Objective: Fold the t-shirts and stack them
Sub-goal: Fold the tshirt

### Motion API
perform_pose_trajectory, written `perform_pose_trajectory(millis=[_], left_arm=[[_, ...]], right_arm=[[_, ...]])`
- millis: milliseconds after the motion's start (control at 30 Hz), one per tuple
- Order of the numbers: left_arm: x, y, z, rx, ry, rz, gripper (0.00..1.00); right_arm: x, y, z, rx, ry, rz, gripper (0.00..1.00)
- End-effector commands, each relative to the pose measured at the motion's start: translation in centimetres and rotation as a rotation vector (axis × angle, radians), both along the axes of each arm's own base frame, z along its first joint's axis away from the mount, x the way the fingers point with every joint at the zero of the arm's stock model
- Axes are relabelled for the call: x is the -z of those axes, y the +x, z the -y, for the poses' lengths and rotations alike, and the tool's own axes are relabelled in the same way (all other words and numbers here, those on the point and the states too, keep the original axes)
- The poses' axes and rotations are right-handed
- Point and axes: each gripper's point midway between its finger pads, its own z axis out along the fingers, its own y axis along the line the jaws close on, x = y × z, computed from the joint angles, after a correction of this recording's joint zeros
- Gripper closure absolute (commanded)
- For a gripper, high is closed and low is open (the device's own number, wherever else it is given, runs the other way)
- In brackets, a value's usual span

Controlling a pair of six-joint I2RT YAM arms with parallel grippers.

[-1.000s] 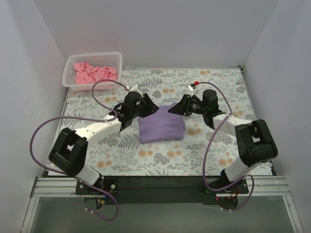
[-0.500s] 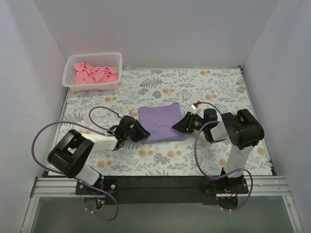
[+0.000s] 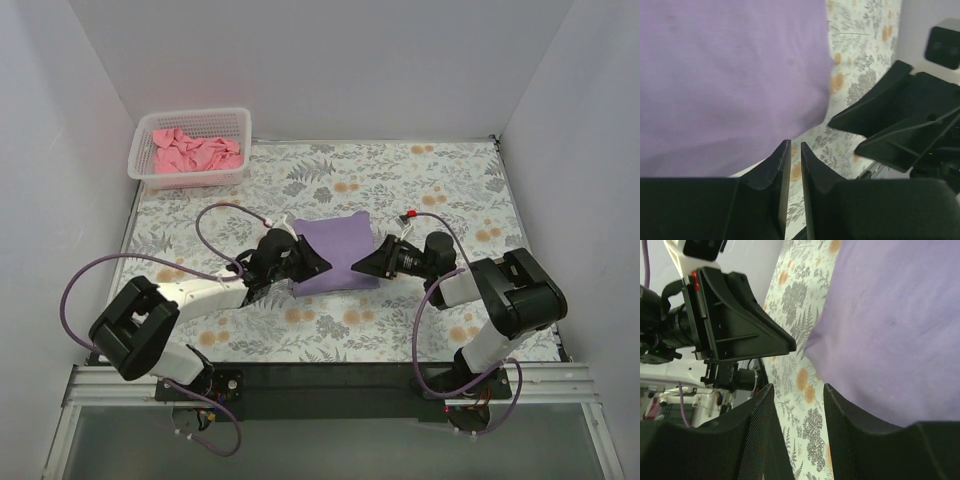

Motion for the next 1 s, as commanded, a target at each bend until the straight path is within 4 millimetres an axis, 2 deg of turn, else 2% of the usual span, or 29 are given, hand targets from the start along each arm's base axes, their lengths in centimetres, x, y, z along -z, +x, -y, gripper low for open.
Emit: perform_pose_trajectory(millis=[0,33,67,100,167,200,267,300,367,400,433,467,500,533,567,600,633,667,767,867,967], left_arm=[[-0.8,-0.1,3.2,0.087,-0.037,0.026,0.89],[-0.4,-0.1,3.6,0.094,-0.036,0.021,0.90],[1.4,-0.1,3.9,0.100,-0.012,-0.011,0.92],[1.8,-0.2,4.4,0.108,-0.015,-0.015,0.92],[3.6,-0.4,4.5,0.111,0.003,-0.063,0.93],[5.4,-0.7,4.2,0.105,0.030,-0.100,0.94],[7.0,-1.2,3.6,0.083,0.051,-0.145,0.95],[8.5,-1.8,2.8,0.067,0.082,-0.177,0.96],[9.4,-2.2,2.1,0.052,0.108,-0.206,0.96],[10.2,-2.6,1.4,0.041,0.141,-0.227,0.96],[10.4,-2.7,1.0,0.033,0.156,-0.235,0.96],[10.3,-2.7,0.8,0.030,0.169,-0.230,0.96],[10.2,-2.7,0.6,0.029,0.188,-0.231,0.96],[9.1,-2.2,0.6,0.021,0.180,-0.202,0.95],[8.4,-1.9,0.8,0.023,0.174,-0.184,0.94],[6.4,-1.2,1.6,0.046,0.149,-0.130,0.94],[5.4,-0.8,2.2,0.069,0.139,-0.099,0.94],[4.5,-0.4,2.5,0.085,0.137,-0.071,0.94],[2.1,0.5,3.6,0.119,0.125,-0.017,0.94],[1.5,0.9,4.1,0.125,0.111,0.000,0.94],[3.2,0.5,4.1,0.128,0.120,-0.046,0.94]], right_arm=[[0.1,-1.3,-0.4,-0.033,0.054,-0.021,0.50],[0.6,-1.4,-0.4,-0.030,0.052,-0.033,0.51],[0.9,-1.2,-0.4,-0.020,0.057,-0.021,0.51],[2.5,-1.5,-0.3,-0.013,0.043,-0.073,0.52],[4.1,-1.4,0.0,0.015,0.024,-0.109,0.54],[5.4,-1.5,0.1,0.028,0.007,-0.141,0.55],[6.4,-1.6,0.5,0.057,-0.015,-0.163,0.55],[7.1,-1.8,0.7,0.069,-0.035,-0.197,0.55],[8.1,-1.5,1.3,0.103,-0.084,-0.207,0.56],[7.8,-1.1,1.4,0.116,-0.105,-0.184,0.56],[8.8,-1.2,1.8,0.117,-0.163,-0.200,0.56],[8.8,-0.9,2.0,0.129,-0.189,-0.189,0.56],[7.6,-0.6,1.9,0.127,-0.183,-0.145,0.56],[7.1,-0.5,1.9,0.122,-0.184,-0.134,0.56],[5.9,-0.1,1.5,0.109,-0.163,-0.101,0.56],[4.0,0.6,1.0,0.094,-0.126,-0.069,0.56],[3.7,0.6,1.0,0.094,-0.122,-0.060,0.56],[2.2,1.3,0.4,0.072,-0.090,-0.042,0.56],[0.5,2.5,-0.2,0.065,-0.062,-0.011,0.56],[0.4,4.3,-0.4,0.090,-0.067,0.007,0.56],[2.3,5.6,-0.3,0.117,-0.094,-0.025,0.56]])
